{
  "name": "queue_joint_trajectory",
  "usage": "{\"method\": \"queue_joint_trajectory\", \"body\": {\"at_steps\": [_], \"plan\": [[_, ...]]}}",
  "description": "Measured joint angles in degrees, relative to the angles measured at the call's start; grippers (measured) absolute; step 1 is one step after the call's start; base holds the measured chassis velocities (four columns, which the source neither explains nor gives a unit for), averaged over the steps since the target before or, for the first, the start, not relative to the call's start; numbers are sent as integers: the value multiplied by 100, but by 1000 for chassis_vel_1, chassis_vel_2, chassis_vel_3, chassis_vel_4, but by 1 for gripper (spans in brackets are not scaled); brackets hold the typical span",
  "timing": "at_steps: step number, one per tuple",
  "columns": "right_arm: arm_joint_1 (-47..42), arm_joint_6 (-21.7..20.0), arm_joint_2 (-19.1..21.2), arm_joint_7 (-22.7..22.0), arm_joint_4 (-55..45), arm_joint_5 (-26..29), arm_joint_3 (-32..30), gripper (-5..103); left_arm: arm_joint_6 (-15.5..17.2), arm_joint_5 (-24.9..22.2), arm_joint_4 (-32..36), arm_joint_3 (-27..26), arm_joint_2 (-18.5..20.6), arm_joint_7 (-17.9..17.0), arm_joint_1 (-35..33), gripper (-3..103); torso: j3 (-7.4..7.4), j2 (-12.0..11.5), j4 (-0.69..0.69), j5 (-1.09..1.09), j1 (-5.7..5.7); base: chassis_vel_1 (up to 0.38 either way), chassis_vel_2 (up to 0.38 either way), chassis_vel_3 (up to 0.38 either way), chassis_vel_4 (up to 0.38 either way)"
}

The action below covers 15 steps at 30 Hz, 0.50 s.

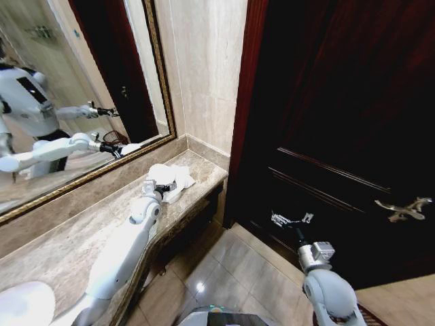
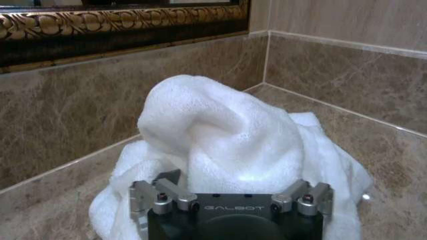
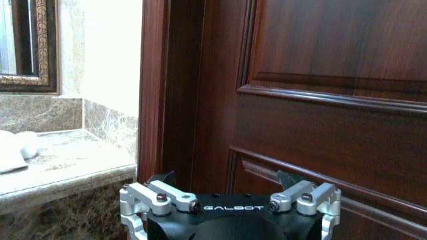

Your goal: Discard the used towel into the hamper.

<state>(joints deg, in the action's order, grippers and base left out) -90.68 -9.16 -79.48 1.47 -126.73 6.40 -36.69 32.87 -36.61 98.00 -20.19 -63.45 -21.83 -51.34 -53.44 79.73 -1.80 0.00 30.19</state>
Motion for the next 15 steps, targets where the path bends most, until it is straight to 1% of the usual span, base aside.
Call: {"method": "queue_joint_trajectory", "body": {"at_steps": [2, 4, 7, 8, 11, 12, 13, 14, 15], "plan": [[0, 0, -1, 0, -5, 0, 3, 100, -24, -6, 0, -1, -10, 10, -11, 84, 0, 0, 0, 0, 0, 0, 0, 0, 0], [-2, 1, -2, 0, -9, -1, 6, 100, -33, -9, 2, -3, -11, 22, -21, 84, 0, 0, 0, 0, 0, 0, 0, 0, 0], [-9, 3, -9, 0, -11, -4, 8, 100, -51, -10, 4, -10, -11, 48, -40, 68, 0, 0, 0, 0, 0, 0, 0, 0, 0], [-9, 3, -9, 0, -11, -4, 8, 100, -51, -10, 4, -10, -11, 48, -40, 68, 0, 0, 0, 0, 0, 0, 0, 0, 0], [-21, 15, -12, 3, -11, -11, 11, 100, -65, -12, 18, -24, 6, 61, -62, 51, 0, 0, 0, 0, 0, 0, 0, 0, 0], [-21, 15, -12, 3, -11, -11, 11, 100, -65, -12, 18, -24, 6, 61, -62, 51, 0, 0, 0, 0, 0, 0, 0, 0, 0], [-23, 17, -13, 3, -11, -12, 14, 100, -74, -12, 23, -28, 12, 62, -69, 45, 0, 0, 0, 0, 0, 0, 0, 0, 0], [-24, 18, -13, 3, -13, -12, 16, 100, -79, -13, 29, -30, 16, 62, -74, 45, 0, 0, 0, 0, 0, 0, 0, 0, 0], [-23, 19, -13, 3, -13, -13, 18, 100, -84, -13, 36, -33, 23, 62, -79, 40, 0, 0, 0, 0, 0, 0, 0, 0, 0]]}}
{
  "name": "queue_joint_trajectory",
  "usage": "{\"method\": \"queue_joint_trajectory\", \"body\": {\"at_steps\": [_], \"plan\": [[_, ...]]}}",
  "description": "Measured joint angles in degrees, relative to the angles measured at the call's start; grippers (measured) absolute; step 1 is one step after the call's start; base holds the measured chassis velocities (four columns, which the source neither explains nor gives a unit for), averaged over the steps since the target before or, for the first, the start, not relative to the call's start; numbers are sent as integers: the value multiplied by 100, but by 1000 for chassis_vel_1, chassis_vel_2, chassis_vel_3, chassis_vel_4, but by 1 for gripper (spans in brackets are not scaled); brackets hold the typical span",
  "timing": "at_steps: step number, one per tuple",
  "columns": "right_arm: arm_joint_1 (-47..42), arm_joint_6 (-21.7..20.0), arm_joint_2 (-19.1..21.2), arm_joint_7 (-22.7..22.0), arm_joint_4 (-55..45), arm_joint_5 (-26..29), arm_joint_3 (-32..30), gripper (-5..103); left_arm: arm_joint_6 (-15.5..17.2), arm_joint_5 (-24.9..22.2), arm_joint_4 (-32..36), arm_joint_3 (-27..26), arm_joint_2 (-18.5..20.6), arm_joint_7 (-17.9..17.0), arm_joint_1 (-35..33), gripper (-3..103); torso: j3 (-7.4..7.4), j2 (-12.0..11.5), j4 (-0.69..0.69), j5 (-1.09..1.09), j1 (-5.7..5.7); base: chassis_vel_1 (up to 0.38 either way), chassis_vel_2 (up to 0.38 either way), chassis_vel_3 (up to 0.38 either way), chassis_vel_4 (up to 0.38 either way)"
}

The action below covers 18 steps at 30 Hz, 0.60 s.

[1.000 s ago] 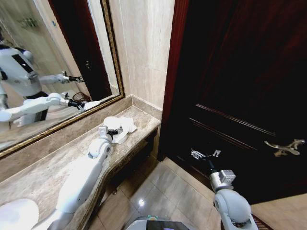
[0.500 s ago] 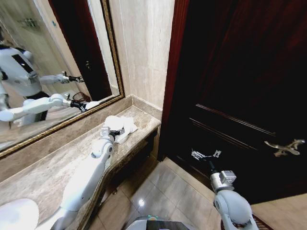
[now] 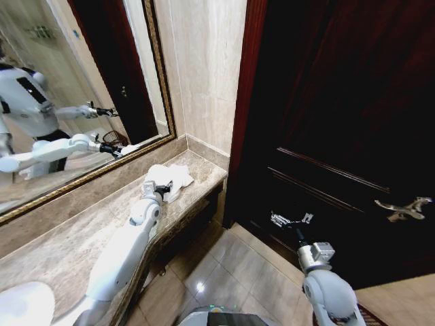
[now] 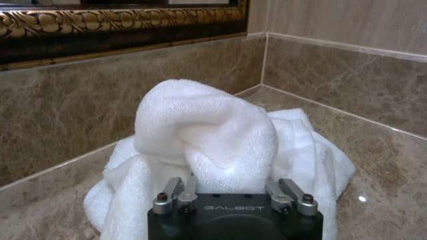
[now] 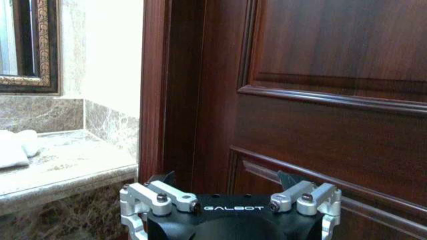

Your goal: Discard the used towel into the hamper.

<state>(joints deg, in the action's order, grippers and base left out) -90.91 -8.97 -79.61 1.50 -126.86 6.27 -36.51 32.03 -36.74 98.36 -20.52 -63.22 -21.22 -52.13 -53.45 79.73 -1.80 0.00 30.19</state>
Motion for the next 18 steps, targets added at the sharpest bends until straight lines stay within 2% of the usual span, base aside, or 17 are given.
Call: {"method": "queue_joint_trajectory", "body": {"at_steps": [2, 3, 6, 12, 18], "plan": [[2, 1, 4, 0, 0, 0, 0, 100, -4, -1, 16, -2, 8, 1, -7, 30, 0, 0, -1, 0, 0, 0, 0, 0, 0], [2, 1, 4, 0, 0, 0, 0, 100, -4, -1, 16, -2, 8, 1, -7, 30, 0, 0, -1, 0, 0, 0, 0, 0, 0], [-5, 3, 5, 6, 0, 0, 3, 100, -4, -8, 56, -7, 28, 1, -15, 15, 0, 0, -1, -1, 0, 0, 0, 0, 0], [-10, 14, 4, 10, 0, -7, 9, 100, -12, -18, 105, -25, 53, 2, -31, 7, 0, 0, 0, -1, 0, 0, 0, 0, 0], [-11, 16, 14, 11, 0, -8, 13, 100, -117, -20, 183, -85, 56, 20, -94, 7, 0, 0, 0, -1, 0, 0, 0, 0, 0]]}}
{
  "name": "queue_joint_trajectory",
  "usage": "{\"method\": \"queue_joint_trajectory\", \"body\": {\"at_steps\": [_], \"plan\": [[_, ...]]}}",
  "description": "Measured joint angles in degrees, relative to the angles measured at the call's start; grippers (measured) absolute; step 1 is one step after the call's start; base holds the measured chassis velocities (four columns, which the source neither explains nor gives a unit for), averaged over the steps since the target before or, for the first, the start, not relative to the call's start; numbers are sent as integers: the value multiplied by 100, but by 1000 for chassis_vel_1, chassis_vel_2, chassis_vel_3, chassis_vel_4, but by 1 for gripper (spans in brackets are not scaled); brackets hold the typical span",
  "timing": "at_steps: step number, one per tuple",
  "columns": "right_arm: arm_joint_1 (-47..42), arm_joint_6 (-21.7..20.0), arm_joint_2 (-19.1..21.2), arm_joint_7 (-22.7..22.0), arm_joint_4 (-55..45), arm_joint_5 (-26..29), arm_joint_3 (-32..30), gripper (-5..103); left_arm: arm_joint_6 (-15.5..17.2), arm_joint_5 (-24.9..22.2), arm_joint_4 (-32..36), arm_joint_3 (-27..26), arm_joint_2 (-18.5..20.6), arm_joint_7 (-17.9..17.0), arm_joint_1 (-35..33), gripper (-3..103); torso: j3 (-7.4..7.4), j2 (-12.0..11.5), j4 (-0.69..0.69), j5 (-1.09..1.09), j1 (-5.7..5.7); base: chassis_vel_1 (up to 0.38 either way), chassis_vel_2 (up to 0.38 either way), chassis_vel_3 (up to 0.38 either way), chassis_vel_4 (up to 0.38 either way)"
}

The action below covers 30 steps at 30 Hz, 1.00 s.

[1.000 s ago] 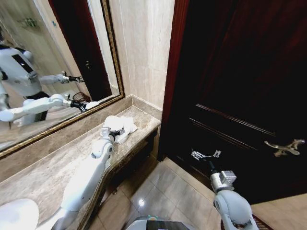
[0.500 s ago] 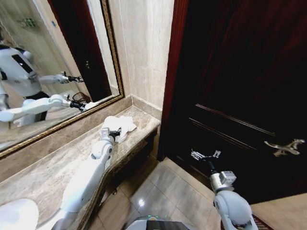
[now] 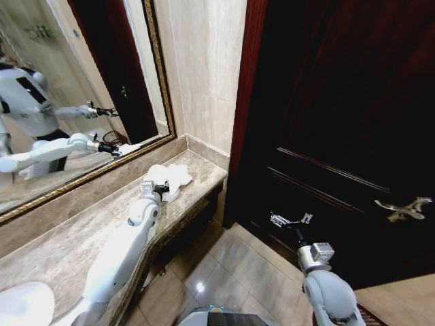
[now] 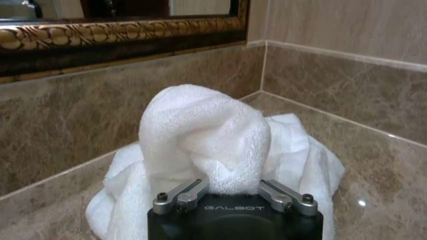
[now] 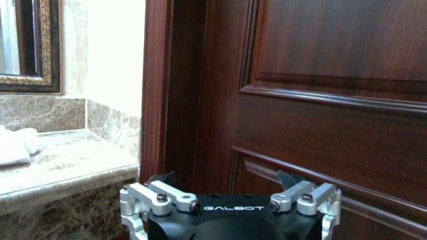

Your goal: Discard the used towel into the hamper.

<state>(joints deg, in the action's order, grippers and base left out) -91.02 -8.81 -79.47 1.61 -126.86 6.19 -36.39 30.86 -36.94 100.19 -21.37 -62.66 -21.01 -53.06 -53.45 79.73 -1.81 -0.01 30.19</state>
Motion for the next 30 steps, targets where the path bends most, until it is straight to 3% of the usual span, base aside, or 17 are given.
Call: {"method": "queue_joint_trajectory", "body": {"at_steps": [8, 15, 24, 30], "plan": [[-13, 17, -19, 1, -13, -16, 17, 100, -801, 34, 186, -115, 103, 275, -137, 7, 0, 0, 0, 0, 0, 0, 0, 0, 0], [-35, 37, -31, -5, -41, -17, 16, 100, -1241, 210, 729, -417, 203, 466, -407, 7, 0, 0, 1, 0, 0, 0, 0, 0, 0], [5, 5, -43, -57, -73, 86, 43, 100, -1272, 255, 2059, -1311, 398, 607, -1393, 7, 0, 0, -1, 1, 0, 0, 0, 0, 0], [20, -21, -29, -62, -144, 249, 27, 100, -1256, 295, 2794, -1582, 309, 565, -1941, 7, 1, 0, -1, 2, -1, 0, 0, 0, 0]]}}
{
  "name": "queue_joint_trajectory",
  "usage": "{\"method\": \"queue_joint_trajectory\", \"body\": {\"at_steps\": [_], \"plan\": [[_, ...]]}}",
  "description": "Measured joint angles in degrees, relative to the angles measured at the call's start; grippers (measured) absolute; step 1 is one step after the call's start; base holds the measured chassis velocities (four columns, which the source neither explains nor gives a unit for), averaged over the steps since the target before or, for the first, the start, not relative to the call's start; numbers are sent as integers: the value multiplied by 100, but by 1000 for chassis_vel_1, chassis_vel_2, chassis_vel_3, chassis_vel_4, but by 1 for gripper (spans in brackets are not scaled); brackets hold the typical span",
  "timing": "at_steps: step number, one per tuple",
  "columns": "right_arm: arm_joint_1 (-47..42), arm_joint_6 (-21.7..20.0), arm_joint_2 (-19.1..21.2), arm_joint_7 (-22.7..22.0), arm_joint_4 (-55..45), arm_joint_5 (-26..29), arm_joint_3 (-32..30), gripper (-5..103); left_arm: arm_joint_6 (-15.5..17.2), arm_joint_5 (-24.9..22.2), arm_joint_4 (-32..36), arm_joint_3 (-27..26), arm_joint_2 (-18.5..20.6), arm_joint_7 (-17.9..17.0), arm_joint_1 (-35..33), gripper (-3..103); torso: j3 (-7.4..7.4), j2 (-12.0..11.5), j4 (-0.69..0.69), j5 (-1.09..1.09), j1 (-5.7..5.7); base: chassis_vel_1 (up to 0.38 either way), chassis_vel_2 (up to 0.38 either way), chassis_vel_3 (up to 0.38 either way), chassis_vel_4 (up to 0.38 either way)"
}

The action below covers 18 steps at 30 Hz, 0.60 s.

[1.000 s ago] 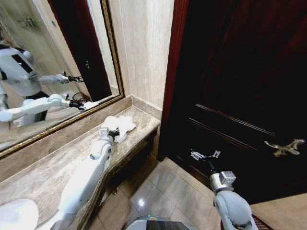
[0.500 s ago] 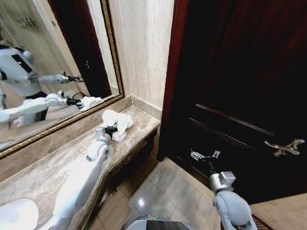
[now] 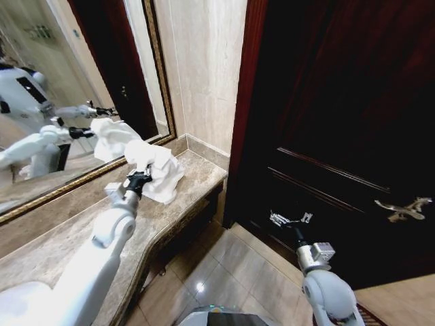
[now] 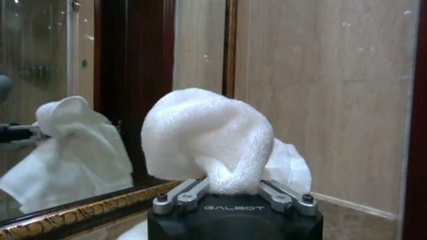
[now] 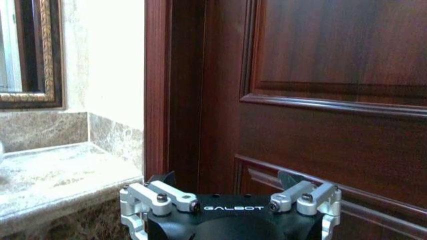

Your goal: Discard the used towel into the hamper.

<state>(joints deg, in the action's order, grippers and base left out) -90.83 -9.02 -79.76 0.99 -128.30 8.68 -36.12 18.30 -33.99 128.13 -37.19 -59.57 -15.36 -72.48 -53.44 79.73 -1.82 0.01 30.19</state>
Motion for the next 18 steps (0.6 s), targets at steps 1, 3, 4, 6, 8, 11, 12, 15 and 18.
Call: {"method": "queue_joint_trajectory", "body": {"at_steps": [1, 3, 4, 6, 8, 11, 12, 15, 18], "plan": [[-11, 3, 1, -7, -27, 47, -11, 100, -14, 50, 121, -9, -58, -8, -102, 7, 0, 0, 1, 0, 0, 0, 0, 0, 0], [-62, 12, 3, -15, -92, 122, -34, 100, -74, 220, 274, -10, -222, -6, -280, 7, 0, 0, 2, 0, 0, 0, 0, 0, 0], [-62, 12, 3, -15, -92, 122, -34, 100, -74, 220, 274, -10, -222, -6, -280, 7, 0, 0, 2, 0, 0, 0, 0, 0, 0], [-135, 23, 10, -14, -179, 186, -70, 100, -201, 450, 363, -9, -438, 11, -466, 7, 0, 0, 2, -2, 0, 0, 0, 0, 0], [-209, 34, 34, -1, -250, 244, -122, 100, -292, 616, 450, -5, -644, 23, -639, 7, 0, 0, 2, 0, 0, 0, 0, 0, 0], [-254, 37, 73, 16, -298, 314, -173, 100, -365, 802, 495, -5, -828, 32, -768, 7, 0, 0, 1, 0, 0, 0, 0, 0, 0], [-264, 37, 91, 17, -315, 345, -185, 100, -417, 904, 487, -6, -889, 66, -810, 7, 0, 0, 1, 0, 0, 0, 0, 0, 0], [-272, 27, 129, 18, -359, 428, -214, 100, -526, 1079, 403, -17, -970, 217, -897, 7, 0, 0, 1, 0, 0, 0, 0, 0, 0], [-268, 21, 159, 19, -379, 484, -244, 100, -562, 1117, 367, -10, -981, 303, -976, 7, 0, 0, 1, -1, 0, 0, 0, 0, 0]]}}
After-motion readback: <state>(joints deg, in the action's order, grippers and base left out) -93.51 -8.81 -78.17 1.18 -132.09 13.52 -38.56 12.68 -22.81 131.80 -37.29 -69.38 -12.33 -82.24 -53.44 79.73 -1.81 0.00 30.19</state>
